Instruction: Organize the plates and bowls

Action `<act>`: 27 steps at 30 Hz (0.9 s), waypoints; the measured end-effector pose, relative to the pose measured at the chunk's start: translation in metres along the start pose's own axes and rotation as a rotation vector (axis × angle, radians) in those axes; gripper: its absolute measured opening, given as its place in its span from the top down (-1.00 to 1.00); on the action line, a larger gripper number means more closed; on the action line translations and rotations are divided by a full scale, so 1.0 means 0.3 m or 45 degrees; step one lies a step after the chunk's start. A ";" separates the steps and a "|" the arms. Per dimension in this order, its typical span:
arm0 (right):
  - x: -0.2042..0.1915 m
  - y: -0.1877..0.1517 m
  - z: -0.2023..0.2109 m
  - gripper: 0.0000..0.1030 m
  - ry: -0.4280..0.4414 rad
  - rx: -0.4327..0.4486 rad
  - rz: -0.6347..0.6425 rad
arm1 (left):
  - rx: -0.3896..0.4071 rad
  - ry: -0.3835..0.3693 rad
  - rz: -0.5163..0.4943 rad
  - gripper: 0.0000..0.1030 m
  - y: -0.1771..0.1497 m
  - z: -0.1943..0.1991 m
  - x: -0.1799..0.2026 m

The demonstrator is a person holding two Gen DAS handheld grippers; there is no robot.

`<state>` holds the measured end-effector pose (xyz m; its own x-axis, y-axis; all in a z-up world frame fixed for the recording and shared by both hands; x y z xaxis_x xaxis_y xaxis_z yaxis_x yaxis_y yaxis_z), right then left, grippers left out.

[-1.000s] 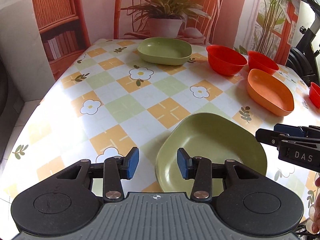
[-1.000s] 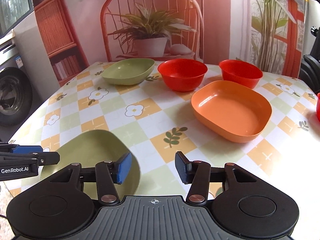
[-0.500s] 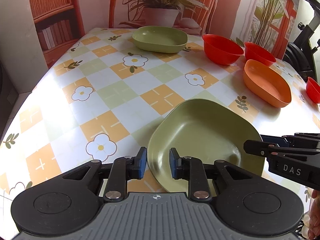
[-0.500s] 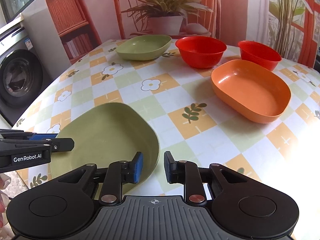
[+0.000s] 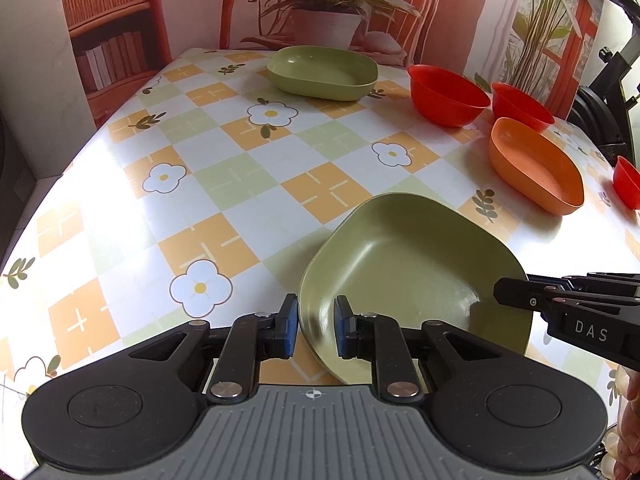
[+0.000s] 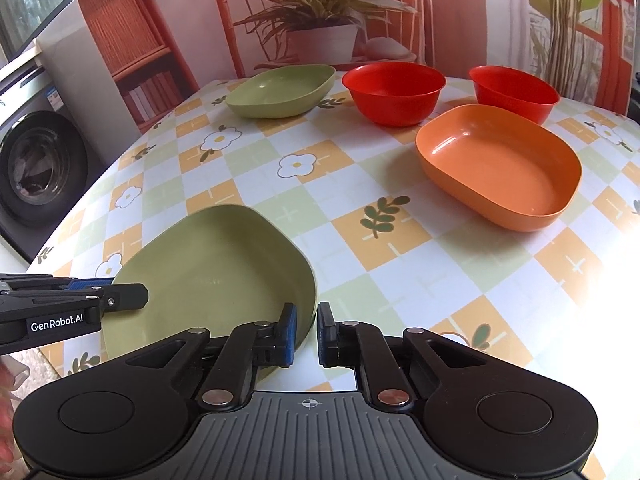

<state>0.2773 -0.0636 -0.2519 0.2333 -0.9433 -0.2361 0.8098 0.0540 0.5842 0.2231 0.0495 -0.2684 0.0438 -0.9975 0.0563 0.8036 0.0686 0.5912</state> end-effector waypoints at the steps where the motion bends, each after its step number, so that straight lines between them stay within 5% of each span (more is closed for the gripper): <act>1: -0.001 0.000 0.000 0.81 -0.002 0.000 0.000 | 0.000 0.001 -0.002 0.62 0.000 0.000 0.001; 18: 0.006 -0.004 0.003 0.81 -0.005 0.002 -0.025 | -0.013 -0.023 0.011 0.74 -0.010 -0.009 -0.006; 27: 0.050 0.047 0.057 0.85 0.022 0.093 -0.117 | 0.033 -0.042 -0.051 0.74 0.035 0.017 0.033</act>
<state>0.2829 -0.0826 -0.2340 0.1695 -0.9374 -0.3043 0.7868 -0.0572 0.6146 0.2289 0.0406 -0.2576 -0.0083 -0.9982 0.0586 0.7885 0.0296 0.6144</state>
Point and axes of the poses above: each gripper's, at about its wrist camera, not at the fingertips, and z roughly against the way its jaws point, x to its right, y to its top, the point moved 10 cm from there along -z, roughly the way its jaws point
